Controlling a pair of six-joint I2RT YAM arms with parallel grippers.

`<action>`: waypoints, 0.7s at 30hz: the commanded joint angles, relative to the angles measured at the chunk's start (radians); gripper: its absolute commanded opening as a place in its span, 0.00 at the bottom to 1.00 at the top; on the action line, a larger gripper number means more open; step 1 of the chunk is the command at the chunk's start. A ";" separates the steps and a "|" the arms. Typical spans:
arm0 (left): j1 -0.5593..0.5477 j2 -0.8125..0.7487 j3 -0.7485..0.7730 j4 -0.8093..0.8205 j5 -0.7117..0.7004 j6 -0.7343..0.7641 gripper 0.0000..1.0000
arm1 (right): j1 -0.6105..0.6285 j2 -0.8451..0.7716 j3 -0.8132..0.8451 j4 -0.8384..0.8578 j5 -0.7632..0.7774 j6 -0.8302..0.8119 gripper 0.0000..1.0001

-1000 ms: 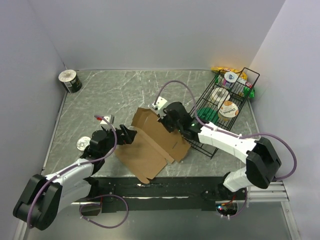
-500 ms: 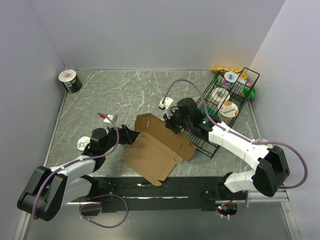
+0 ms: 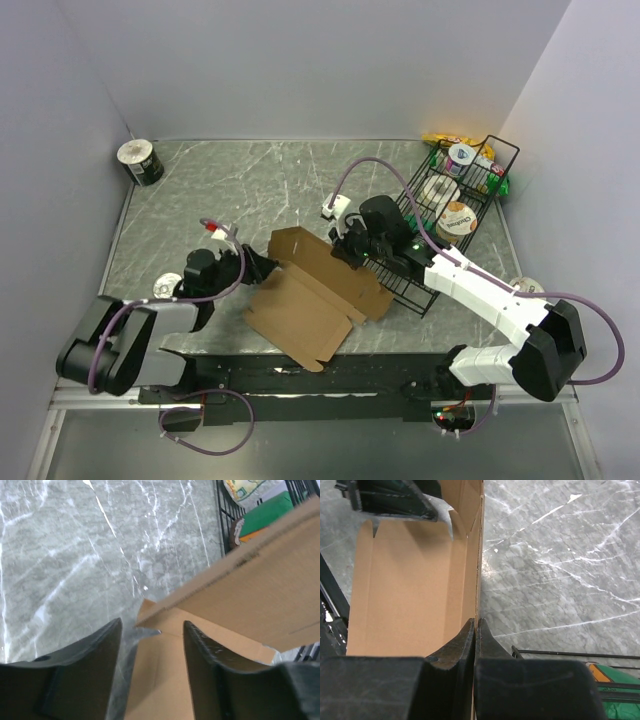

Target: Fold the paper box

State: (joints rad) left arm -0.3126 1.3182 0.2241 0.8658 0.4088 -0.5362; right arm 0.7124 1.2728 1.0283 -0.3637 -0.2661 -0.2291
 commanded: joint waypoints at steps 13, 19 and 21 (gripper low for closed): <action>0.017 0.363 0.130 0.332 0.041 -0.125 0.50 | 0.001 0.013 -0.034 0.037 -0.036 0.023 0.00; 0.017 0.470 0.159 0.433 0.022 -0.183 0.44 | 0.002 0.016 -0.047 0.052 -0.035 0.039 0.00; 0.015 0.484 0.169 0.427 0.025 -0.185 0.45 | 0.001 0.022 -0.051 0.060 -0.028 0.043 0.00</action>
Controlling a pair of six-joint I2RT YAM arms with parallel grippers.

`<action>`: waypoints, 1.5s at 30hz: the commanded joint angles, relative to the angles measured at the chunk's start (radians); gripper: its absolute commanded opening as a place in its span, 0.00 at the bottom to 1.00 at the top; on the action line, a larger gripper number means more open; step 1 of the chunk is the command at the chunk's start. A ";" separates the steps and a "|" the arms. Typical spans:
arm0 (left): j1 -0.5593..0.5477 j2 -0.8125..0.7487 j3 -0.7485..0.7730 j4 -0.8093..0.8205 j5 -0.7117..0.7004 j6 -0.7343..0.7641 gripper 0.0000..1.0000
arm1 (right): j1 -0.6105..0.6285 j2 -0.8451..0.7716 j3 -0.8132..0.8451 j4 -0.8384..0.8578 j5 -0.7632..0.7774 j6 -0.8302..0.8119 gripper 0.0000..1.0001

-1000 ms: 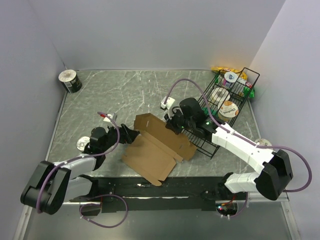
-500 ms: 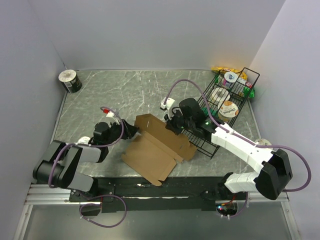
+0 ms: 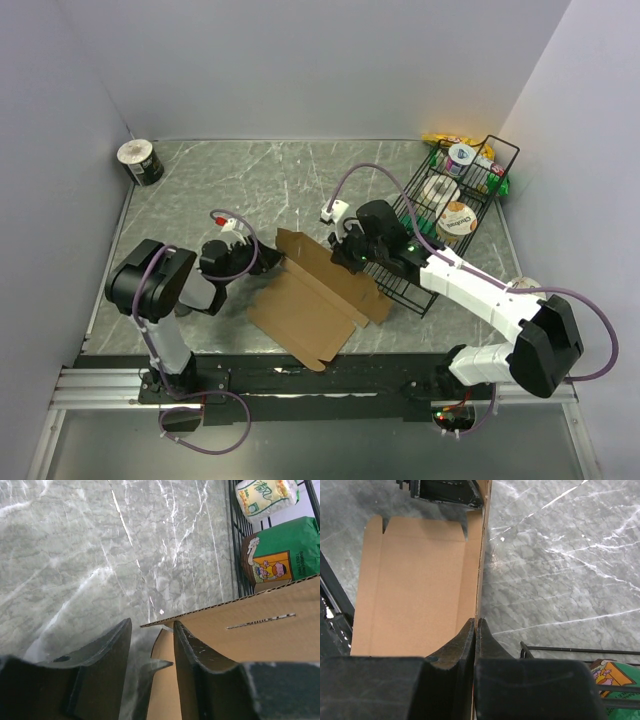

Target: Fold the paper box

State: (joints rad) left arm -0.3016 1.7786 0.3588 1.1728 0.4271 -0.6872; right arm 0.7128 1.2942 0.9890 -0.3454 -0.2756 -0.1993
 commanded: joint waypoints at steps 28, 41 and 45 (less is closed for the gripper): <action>-0.103 0.035 -0.067 0.163 -0.050 -0.112 0.30 | -0.001 0.011 -0.036 0.125 0.087 0.060 0.00; -0.335 -0.133 0.009 -0.205 -0.424 0.050 0.18 | 0.002 0.010 -0.058 0.166 0.151 0.080 0.00; -0.384 -0.131 0.025 -0.268 -0.507 0.066 0.18 | 0.016 0.011 -0.059 0.177 0.206 0.080 0.00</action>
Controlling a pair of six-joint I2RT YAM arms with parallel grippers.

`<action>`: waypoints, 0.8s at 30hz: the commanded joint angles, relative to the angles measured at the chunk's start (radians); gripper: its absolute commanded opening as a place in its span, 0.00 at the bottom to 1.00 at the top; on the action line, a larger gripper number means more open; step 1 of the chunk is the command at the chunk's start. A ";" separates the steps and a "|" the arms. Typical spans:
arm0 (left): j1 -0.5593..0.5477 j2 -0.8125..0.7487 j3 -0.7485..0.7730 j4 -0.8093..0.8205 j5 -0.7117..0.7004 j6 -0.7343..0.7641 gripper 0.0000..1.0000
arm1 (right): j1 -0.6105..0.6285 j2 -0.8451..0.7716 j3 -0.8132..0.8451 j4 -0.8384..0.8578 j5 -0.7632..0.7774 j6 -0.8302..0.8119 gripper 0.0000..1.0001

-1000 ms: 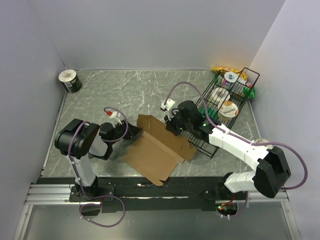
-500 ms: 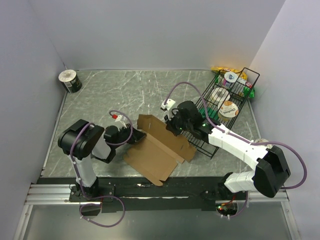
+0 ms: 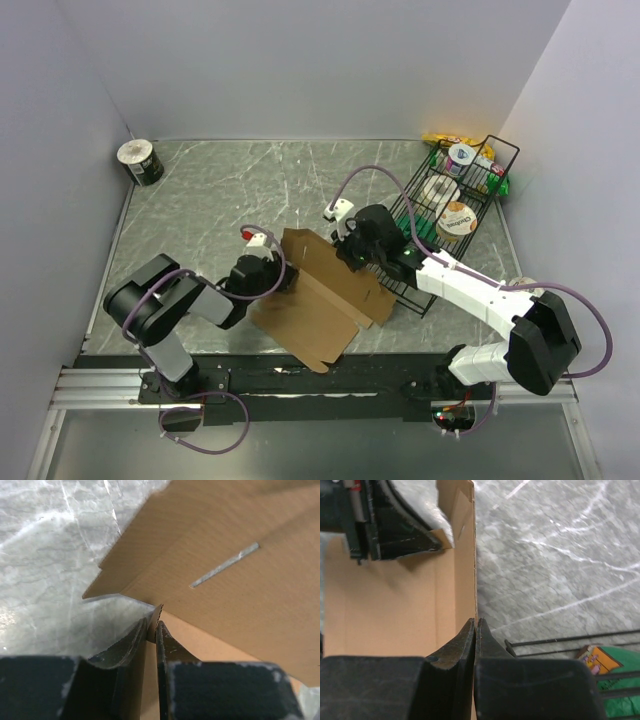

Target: Fold the paper box

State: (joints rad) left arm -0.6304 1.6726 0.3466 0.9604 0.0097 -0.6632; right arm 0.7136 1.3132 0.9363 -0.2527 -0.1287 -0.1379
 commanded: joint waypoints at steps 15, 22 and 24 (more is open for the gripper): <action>-0.106 -0.074 0.020 -0.074 -0.088 0.022 0.43 | 0.096 -0.006 -0.062 0.159 0.264 -0.025 0.00; -0.086 -0.276 0.002 -0.241 -0.017 0.033 0.74 | 0.182 -0.048 -0.125 0.236 0.469 -0.127 0.00; -0.078 -0.310 0.000 -0.300 -0.002 0.025 0.77 | 0.204 -0.040 -0.136 0.250 0.517 -0.153 0.00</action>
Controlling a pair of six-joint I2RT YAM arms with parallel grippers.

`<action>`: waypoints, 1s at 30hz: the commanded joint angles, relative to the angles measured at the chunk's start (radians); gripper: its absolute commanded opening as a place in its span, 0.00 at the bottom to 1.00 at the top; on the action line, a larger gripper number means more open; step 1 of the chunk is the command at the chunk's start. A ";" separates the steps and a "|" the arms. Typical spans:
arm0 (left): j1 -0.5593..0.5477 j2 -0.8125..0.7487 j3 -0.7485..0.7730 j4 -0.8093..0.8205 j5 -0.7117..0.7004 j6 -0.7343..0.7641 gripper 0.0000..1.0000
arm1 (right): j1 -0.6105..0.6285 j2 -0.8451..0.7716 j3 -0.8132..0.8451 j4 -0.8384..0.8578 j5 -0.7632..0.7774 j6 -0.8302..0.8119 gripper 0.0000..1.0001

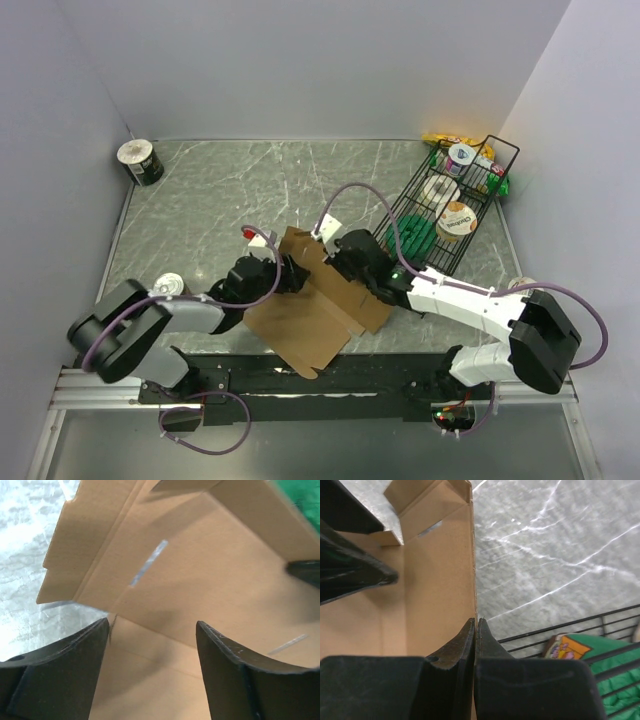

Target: Fold the paper box

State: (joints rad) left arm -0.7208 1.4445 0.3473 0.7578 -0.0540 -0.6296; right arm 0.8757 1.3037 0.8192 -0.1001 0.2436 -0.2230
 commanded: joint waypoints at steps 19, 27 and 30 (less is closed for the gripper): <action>0.353 -0.297 0.156 -0.246 0.374 -0.088 0.86 | 0.174 0.091 -0.045 0.306 0.419 -0.335 0.00; 0.382 -0.181 0.245 -0.216 0.368 -0.054 0.94 | 0.212 0.173 -0.051 0.387 0.494 -0.423 0.00; 0.393 -0.142 0.262 -0.195 0.397 -0.074 0.93 | 0.226 0.200 -0.051 0.422 0.520 -0.458 0.00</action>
State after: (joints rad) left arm -0.3447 1.2736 0.5484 0.5056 0.2920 -0.6930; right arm 1.0821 1.4719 0.7788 0.2260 0.6975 -0.6155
